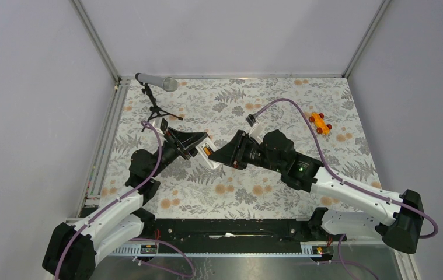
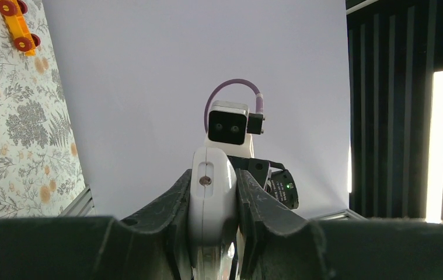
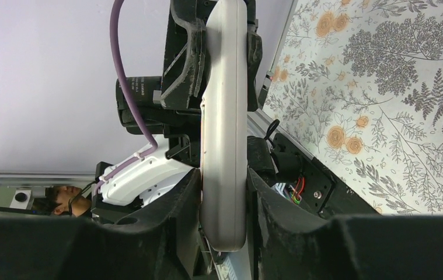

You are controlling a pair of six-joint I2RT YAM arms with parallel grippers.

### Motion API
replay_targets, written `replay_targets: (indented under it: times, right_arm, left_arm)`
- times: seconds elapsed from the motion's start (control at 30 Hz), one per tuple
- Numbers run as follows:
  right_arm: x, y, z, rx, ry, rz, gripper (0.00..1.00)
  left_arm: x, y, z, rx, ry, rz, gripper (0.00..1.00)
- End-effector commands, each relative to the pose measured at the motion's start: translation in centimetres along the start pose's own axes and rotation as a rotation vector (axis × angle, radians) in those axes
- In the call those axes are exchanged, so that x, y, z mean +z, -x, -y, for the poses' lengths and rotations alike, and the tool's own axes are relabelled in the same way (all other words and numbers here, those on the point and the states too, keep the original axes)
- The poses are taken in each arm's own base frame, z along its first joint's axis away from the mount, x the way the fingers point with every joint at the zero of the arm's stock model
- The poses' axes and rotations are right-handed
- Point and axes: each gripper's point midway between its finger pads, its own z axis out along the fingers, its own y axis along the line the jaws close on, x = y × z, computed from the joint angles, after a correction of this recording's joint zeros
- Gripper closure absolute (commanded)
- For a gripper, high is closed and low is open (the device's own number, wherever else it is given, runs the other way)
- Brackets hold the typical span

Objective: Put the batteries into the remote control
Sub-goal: Load the battery into the remote control.

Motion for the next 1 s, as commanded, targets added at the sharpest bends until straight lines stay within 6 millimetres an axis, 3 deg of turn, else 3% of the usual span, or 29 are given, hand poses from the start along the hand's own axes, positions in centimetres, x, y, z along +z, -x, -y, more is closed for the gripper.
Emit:
replay_targets:
  times: [0.0,0.07,0.13,0.3,0.4,0.67,0.87,0.97]
  right_arm:
    - [0.4,0.5,0.1,0.006,-0.03,-0.005,0.57]
    - [0.3,0.4,-0.1,-0.003,-0.018,-0.014,0.35]
    - [0.0,0.6,-1.0,-0.034,0.02,-0.015,0.22]
    - [-0.8,1.3,-2.5,-0.126,0.08,-0.031,0.12]
    - [-0.9,1.0,-2.0,-0.146,0.091,-0.082,0.15]
    - [-0.8,-1.0,-1.2,-0.341,0.101,-0.261,0.42]
    - [-0.3,-1.1,-0.5,-0.355,0.08,-0.277,0.52]
    - [-0.3,-1.2,-0.3,-0.351,0.077,-0.28,0.5]
  left_arm:
    - [-0.1,-1.4,5.1,0.072,-0.158,-0.058,1.0]
    - [-0.2,-1.5,4.6,0.093,-0.143,-0.061,1.0]
    - [-0.1,-1.5,3.7,0.141,-0.104,-0.067,1.0]
    - [-0.2,-1.5,2.3,0.264,-0.032,-0.109,1.0]
    - [-0.2,-1.8,2.5,0.315,-0.021,-0.161,1.0]
    - [-0.1,-2.9,2.5,0.436,0.046,-0.277,1.0]
    - [-0.1,-3.0,2.6,0.456,0.055,-0.298,1.0]
    - [0.0,-3.1,2.4,0.458,0.057,-0.307,1.0]
